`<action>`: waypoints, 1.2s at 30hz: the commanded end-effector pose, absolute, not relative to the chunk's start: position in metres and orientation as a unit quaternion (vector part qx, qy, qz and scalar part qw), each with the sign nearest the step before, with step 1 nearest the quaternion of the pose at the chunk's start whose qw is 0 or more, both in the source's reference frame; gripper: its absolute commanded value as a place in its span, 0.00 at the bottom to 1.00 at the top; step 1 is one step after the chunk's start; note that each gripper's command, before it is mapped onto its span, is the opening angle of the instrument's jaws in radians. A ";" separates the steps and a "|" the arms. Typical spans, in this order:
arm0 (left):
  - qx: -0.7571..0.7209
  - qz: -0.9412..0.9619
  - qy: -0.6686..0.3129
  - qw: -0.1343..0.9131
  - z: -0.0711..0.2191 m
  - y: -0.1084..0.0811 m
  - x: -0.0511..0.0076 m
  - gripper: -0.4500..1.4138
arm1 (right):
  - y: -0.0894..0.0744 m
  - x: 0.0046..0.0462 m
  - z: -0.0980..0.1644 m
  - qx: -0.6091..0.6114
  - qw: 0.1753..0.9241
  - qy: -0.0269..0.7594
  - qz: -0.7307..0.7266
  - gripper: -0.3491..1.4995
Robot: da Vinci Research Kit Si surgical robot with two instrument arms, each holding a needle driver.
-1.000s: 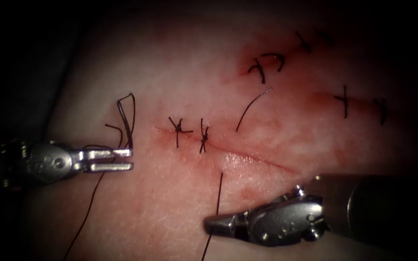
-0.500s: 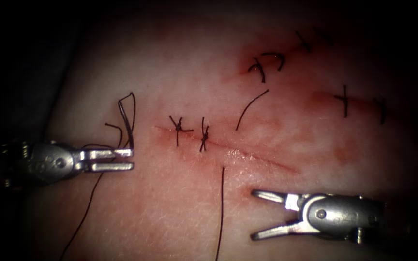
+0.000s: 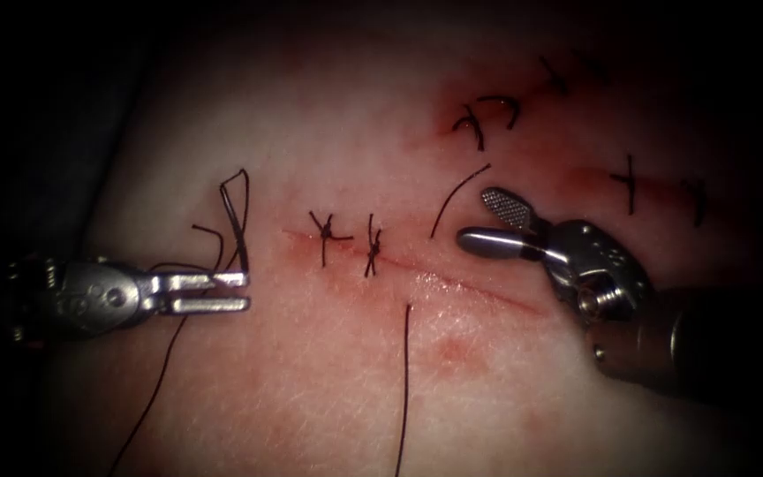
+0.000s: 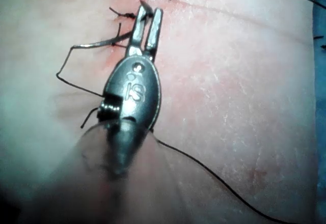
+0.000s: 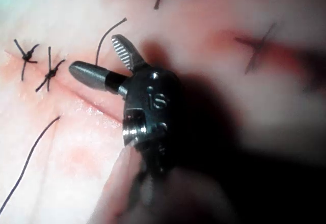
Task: Wound Closure
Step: Adjust the suture tail, then set down the needle with the left gripper.
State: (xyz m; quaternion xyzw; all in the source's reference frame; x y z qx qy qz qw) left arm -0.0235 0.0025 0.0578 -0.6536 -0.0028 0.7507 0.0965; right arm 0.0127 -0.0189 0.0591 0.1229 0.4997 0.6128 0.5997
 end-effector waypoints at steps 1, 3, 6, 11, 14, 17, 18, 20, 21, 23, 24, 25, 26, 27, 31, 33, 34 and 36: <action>-0.654 0.750 -0.003 0.096 0.058 0.002 -0.0240 0.00 | -0.018 0.0136 0.060 0.122 0.597 0.498 0.617 0.81; -0.654 0.750 -0.003 0.096 0.058 0.002 -0.0240 0.00 | -0.018 0.0138 0.061 0.121 0.595 0.496 0.621 0.81; -0.654 0.750 -0.003 0.096 0.058 0.002 -0.0240 0.00 | -0.017 0.0140 0.061 0.121 0.589 0.492 0.630 0.80; -0.654 0.751 -0.004 0.095 0.058 0.002 -0.0240 0.00 | -0.016 0.0147 0.062 0.123 0.581 0.493 0.636 0.79; -0.654 0.751 -0.004 0.095 0.058 0.002 -0.0240 0.00 | -0.016 0.0149 0.062 0.126 0.581 0.491 0.637 0.76; -0.653 0.751 -0.004 0.096 0.058 0.002 -0.0240 0.00 | -0.016 0.0150 0.062 0.125 0.581 0.491 0.637 0.76; -0.653 0.751 -0.004 0.096 0.058 0.002 -0.0241 0.00 | -0.016 0.0151 0.062 0.124 0.581 0.491 0.637 0.75; -0.653 0.751 -0.004 0.096 0.058 0.002 -0.0241 0.00 | -0.016 0.0156 0.063 0.127 0.578 0.490 0.640 0.75; -0.653 0.751 -0.004 0.096 0.058 0.002 -0.0241 0.00 | -0.016 0.0158 0.063 0.131 0.578 0.489 0.640 0.75; -0.653 0.751 -0.004 0.096 0.058 0.002 -0.0241 0.00 | -0.016 0.0164 0.063 0.132 0.579 0.490 0.638 0.73; -0.653 0.751 -0.004 0.095 0.058 0.002 -0.0240 0.00 | -0.016 0.0166 0.063 0.132 0.579 0.491 0.637 0.70; -0.653 0.751 -0.004 0.095 0.058 0.002 -0.0240 0.00 | -0.016 0.0166 0.063 0.132 0.579 0.491 0.637 0.66; -0.653 0.751 -0.004 0.095 0.058 0.002 -0.0240 0.00 | -0.016 0.0166 0.063 0.133 0.579 0.491 0.637 0.58; -0.653 0.751 -0.004 0.095 0.058 0.002 -0.0240 0.00 | -0.016 0.0164 0.063 0.134 0.579 0.490 0.637 0.38; -0.653 0.751 -0.005 0.095 0.058 0.002 -0.0240 0.00 | -0.016 0.0161 0.062 0.096 0.574 0.525 0.621 0.00; -0.653 0.751 -0.005 0.095 0.058 0.002 -0.0240 0.00 | -0.016 0.0163 0.061 0.081 0.584 0.529 0.611 0.00; -0.653 0.751 -0.005 0.095 0.058 0.002 -0.0240 0.00 | -0.016 0.0165 0.061 0.071 0.590 0.532 0.604 0.00; -0.653 0.751 -0.005 0.095 0.058 0.002 -0.0240 0.00 | -0.016 0.0168 0.060 0.058 0.600 0.540 0.587 0.00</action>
